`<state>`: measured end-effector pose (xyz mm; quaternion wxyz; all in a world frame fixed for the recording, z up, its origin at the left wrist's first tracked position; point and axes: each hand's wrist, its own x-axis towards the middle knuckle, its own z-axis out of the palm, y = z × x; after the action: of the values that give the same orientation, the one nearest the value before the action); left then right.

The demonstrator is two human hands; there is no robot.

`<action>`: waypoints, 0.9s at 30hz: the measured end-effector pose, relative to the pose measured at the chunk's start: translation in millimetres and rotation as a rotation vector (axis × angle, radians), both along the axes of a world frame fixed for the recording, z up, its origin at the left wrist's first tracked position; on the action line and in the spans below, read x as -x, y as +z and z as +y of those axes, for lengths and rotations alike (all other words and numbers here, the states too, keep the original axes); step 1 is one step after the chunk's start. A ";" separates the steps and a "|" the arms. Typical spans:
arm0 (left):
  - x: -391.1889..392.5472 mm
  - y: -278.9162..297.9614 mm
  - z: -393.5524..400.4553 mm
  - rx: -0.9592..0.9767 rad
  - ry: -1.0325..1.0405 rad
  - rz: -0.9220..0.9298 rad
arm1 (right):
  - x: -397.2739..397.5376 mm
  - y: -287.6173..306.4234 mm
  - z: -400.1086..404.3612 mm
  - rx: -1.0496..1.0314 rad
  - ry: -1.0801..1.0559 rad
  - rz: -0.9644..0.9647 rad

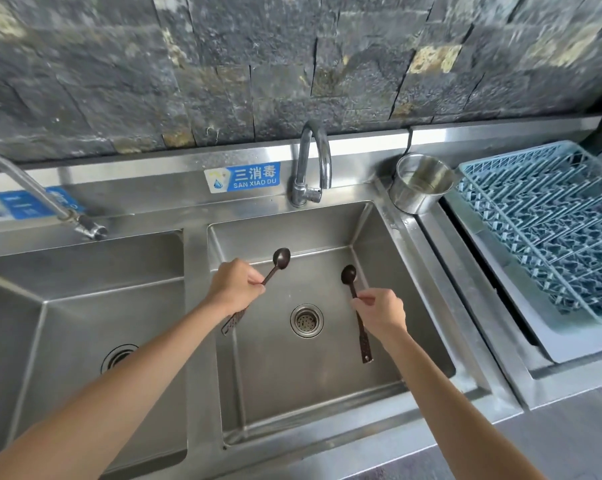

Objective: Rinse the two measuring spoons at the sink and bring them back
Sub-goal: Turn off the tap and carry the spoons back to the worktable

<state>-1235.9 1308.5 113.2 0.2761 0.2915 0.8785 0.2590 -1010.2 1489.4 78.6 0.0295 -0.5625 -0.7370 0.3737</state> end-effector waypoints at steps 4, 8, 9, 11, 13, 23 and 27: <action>-12.8 20.9 -14.2 -0.220 0.161 -0.340 | -4.8 20.7 -17.1 0.105 -0.100 0.257; -26.3 42.2 -27.5 -0.317 0.195 -0.481 | -9.4 48.7 -46.9 0.313 -0.213 0.617; -29.8 47.7 -31.1 -0.344 0.193 -0.504 | -12.0 56.2 -56.1 0.350 -0.221 0.676; -38.6 60.0 -40.3 -0.402 0.186 -0.562 | -19.0 70.6 -75.6 0.399 -0.227 0.769; -48.0 71.4 -50.7 -0.465 0.175 -0.625 | -26.2 84.7 -96.9 0.403 -0.225 0.847; -107.9 104.7 -119.3 -0.568 0.005 -0.750 | -75.5 134.6 -226.1 0.246 -0.308 0.982; -135.7 111.0 -144.3 -0.565 -0.098 -0.784 | -107.3 142.7 -278.3 0.176 -0.381 1.037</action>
<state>-1100.2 1164.2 224.2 0.5083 0.2767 0.5888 0.5643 -902.9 1211.1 221.4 0.4082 -0.4285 -0.4771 0.6497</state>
